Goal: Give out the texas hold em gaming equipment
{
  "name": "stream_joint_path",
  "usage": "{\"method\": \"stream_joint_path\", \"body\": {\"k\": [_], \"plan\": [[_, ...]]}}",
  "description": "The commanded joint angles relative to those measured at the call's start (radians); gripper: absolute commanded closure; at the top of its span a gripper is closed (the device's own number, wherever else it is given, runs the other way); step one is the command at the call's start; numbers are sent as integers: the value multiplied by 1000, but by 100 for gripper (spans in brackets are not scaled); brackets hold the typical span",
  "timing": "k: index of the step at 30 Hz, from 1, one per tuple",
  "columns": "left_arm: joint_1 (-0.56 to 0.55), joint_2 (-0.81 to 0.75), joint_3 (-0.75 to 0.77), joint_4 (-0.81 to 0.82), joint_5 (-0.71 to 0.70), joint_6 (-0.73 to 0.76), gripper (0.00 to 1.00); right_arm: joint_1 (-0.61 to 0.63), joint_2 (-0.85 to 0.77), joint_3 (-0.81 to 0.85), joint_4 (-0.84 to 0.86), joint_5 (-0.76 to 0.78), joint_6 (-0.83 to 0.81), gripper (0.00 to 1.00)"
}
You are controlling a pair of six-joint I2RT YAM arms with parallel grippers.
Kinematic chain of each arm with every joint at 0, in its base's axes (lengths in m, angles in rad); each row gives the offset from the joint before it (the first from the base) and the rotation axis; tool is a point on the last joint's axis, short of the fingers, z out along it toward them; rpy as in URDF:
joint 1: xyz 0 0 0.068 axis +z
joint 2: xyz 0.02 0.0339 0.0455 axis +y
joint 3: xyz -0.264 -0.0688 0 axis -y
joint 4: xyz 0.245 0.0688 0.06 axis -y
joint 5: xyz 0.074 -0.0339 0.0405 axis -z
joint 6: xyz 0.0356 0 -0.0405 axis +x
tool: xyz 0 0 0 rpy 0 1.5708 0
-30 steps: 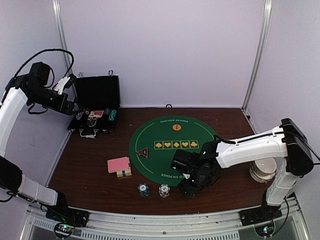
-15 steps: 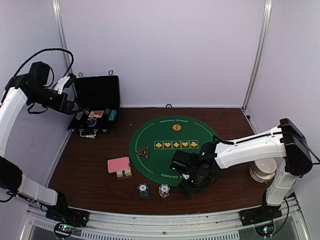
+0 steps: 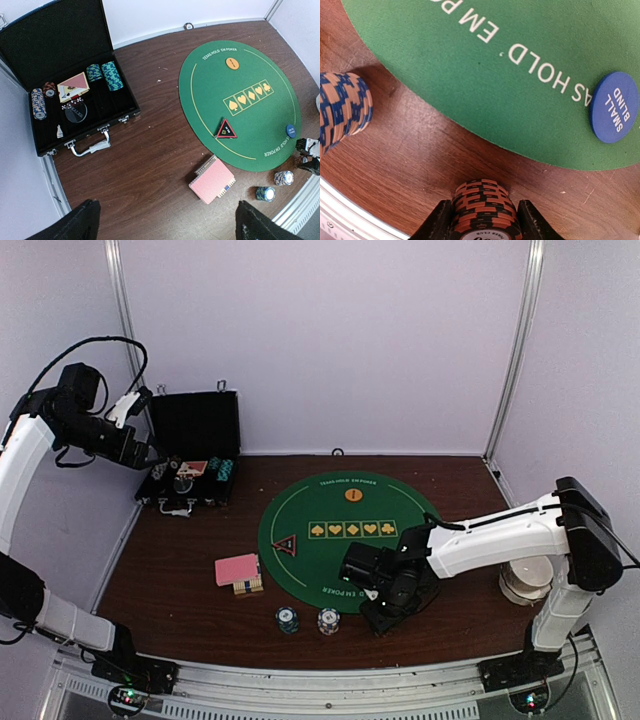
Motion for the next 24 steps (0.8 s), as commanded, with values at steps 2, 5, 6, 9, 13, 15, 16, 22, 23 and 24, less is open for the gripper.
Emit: {"method": "stream_joint_path", "body": {"k": [2,5,6,9,13,15,16,22,23,24], "plan": [[7,-15,17,2,20,14,3,6,-3,4,0,11,6,60],[7,-15,17,2,22,14,2,6,-18,3,6,9,0,63],[6,-14,17,2,22,13,2,6,-26,6,5,9,-4,63],[7,-15,17,2,23,13,2,6,-36,25,-9,6,-14,58],[7,-14,17,0,29,13,2,6,-29,39,-19,4,-22,46],[7,-16,17,-2,28,14,3,6,-25,36,-17,-1,-21,42],[6,-16,17,-3,28,15,2,6,-25,34,-15,-1,-19,42],[6,-16,17,-2,32,18,2,6,-22,25,-12,3,-14,46],[7,-15,17,-2,34,17,3,6,-18,23,-12,3,-14,46],[6,-15,17,-2,35,16,2,6,-16,20,-10,2,-13,47]]}}
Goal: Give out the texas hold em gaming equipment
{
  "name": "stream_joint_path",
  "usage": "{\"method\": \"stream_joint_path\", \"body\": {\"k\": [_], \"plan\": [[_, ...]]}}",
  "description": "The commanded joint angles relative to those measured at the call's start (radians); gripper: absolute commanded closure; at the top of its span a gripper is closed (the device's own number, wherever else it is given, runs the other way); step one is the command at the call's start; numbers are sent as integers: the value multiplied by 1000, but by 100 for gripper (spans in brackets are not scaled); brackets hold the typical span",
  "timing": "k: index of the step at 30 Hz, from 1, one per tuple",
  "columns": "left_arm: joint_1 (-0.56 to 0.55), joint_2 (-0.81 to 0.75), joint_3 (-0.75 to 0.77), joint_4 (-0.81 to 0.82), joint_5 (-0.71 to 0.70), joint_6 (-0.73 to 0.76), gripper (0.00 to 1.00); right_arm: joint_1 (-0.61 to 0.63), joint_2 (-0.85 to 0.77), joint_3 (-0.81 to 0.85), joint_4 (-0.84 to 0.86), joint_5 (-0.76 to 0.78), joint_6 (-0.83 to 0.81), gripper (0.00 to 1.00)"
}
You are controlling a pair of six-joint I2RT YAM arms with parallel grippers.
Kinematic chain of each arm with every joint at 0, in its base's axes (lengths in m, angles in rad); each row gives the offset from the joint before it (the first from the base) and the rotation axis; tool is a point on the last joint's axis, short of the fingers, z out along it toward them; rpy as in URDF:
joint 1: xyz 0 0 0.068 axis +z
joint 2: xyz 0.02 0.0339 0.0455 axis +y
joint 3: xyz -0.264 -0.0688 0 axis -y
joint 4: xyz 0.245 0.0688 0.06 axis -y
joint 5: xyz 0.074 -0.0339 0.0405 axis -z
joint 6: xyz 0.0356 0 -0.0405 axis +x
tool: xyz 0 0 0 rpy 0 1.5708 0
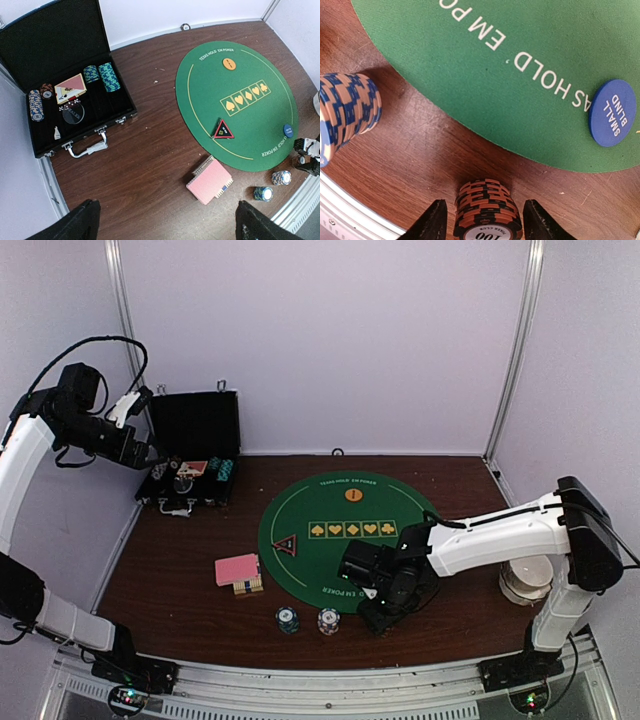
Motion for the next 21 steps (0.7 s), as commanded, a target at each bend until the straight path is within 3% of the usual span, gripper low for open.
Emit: {"method": "stream_joint_path", "body": {"k": [1,15,21], "plan": [[6,-14,18,-2,21,14,3,6,-13,0,0,4,8,47],[7,-18,23,-2,21,18,3,6,-1,-12,4,16,5,59],[7,-19,26,-3,25,18,2,6,-11,8,-24,39,-6,79]]}}
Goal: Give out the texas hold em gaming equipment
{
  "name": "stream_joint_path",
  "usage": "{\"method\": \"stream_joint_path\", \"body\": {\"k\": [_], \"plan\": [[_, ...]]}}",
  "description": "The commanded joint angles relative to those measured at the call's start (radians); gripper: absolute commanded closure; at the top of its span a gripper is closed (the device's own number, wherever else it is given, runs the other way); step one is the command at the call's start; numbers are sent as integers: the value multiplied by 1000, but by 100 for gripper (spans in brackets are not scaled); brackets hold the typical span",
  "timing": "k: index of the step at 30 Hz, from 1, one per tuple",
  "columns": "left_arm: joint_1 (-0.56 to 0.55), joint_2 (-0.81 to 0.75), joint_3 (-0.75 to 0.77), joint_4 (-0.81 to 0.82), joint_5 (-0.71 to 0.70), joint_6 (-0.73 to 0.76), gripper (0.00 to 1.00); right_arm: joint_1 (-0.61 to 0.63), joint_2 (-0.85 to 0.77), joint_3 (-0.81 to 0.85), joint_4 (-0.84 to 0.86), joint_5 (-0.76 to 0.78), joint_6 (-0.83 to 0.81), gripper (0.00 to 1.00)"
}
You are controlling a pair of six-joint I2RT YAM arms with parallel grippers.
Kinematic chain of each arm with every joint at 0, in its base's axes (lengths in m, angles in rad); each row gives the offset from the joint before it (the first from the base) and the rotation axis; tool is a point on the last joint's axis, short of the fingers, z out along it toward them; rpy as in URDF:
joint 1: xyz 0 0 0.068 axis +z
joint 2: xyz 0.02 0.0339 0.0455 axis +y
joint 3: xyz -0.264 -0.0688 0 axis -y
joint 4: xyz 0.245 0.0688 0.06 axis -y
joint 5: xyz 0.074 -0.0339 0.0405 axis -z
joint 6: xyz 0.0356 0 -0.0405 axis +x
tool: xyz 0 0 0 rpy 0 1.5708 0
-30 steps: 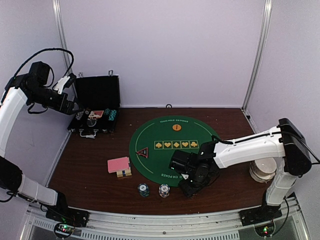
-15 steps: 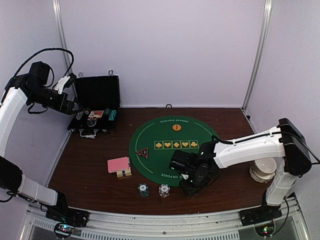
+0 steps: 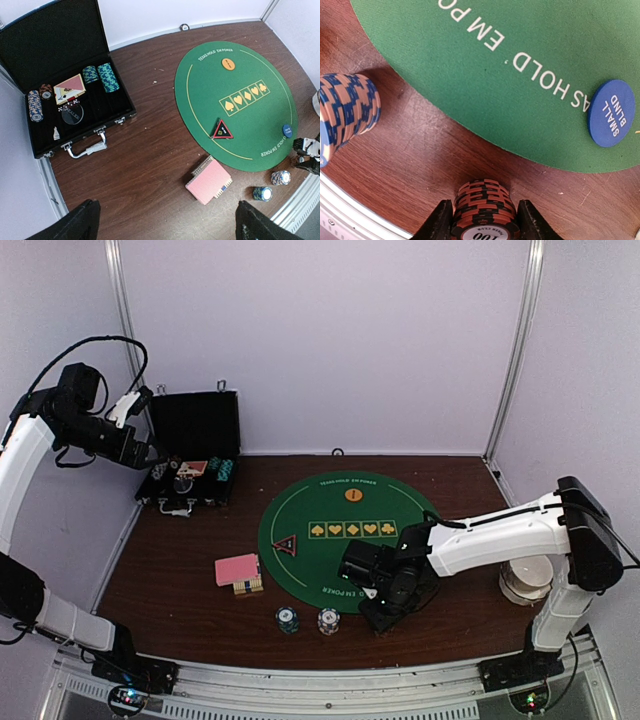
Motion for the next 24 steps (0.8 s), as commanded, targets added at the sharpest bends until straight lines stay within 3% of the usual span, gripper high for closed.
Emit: {"method": "stream_joint_path", "body": {"k": [1,7,15,24], "plan": [[7,-18,27,-3,20,18,2,6,-16,18,-35,44,-8,82],[6,-16,34,-3,22,17,2,6,-52,104,-104,65,-23,90],[7,-12,50,-20,22,24,2,-36,-62,220,-171,81,-46,91],[7,-13,54,-26,16,30,2,-311,81,496,-181,146,-132,91]]}}
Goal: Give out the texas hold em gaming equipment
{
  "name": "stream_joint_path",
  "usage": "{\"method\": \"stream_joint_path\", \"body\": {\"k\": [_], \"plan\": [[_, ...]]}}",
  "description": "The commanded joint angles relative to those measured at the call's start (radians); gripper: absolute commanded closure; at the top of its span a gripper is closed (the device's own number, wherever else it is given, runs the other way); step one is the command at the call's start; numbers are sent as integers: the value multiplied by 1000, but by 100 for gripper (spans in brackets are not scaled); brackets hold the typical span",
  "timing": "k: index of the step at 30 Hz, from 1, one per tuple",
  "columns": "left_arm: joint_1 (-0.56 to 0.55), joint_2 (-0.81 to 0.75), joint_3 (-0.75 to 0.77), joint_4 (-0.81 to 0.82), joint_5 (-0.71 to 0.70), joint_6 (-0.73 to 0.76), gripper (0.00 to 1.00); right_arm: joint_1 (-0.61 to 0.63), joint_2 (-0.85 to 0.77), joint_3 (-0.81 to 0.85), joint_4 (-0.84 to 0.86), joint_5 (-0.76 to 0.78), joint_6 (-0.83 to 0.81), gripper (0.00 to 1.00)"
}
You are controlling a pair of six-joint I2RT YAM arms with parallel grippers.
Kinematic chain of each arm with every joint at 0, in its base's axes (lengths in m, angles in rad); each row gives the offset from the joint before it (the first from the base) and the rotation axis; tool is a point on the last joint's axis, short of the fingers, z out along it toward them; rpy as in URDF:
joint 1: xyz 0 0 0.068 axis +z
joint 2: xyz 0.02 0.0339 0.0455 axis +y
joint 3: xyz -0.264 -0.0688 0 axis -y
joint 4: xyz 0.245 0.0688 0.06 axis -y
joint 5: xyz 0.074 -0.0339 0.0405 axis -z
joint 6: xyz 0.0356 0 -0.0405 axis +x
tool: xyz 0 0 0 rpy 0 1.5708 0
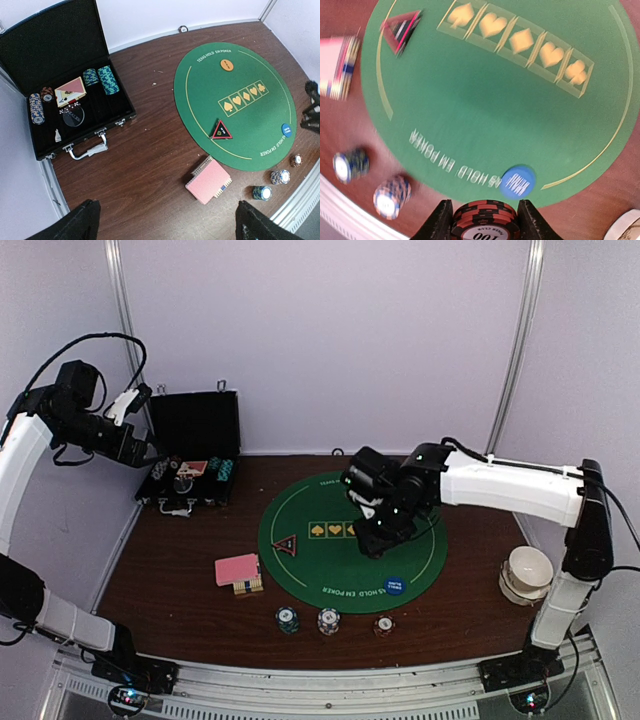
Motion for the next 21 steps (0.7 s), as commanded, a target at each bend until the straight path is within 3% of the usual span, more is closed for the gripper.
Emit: {"method": "stream_joint_path", "body": {"k": [1,7,14,21], "plan": [[7,-13,29,-10,14,20,2,-160,101,135,23,71,-61,91],[6,-12,25,-13,23,25,2,-314,318,352,82,53,-84,91],[6,-15,11,-14,29,33,2,-361,611,673,43,77,-136,90],[8,-19,5,-16,26,45,2,-405,720,775,81,56,-113,89]]}}
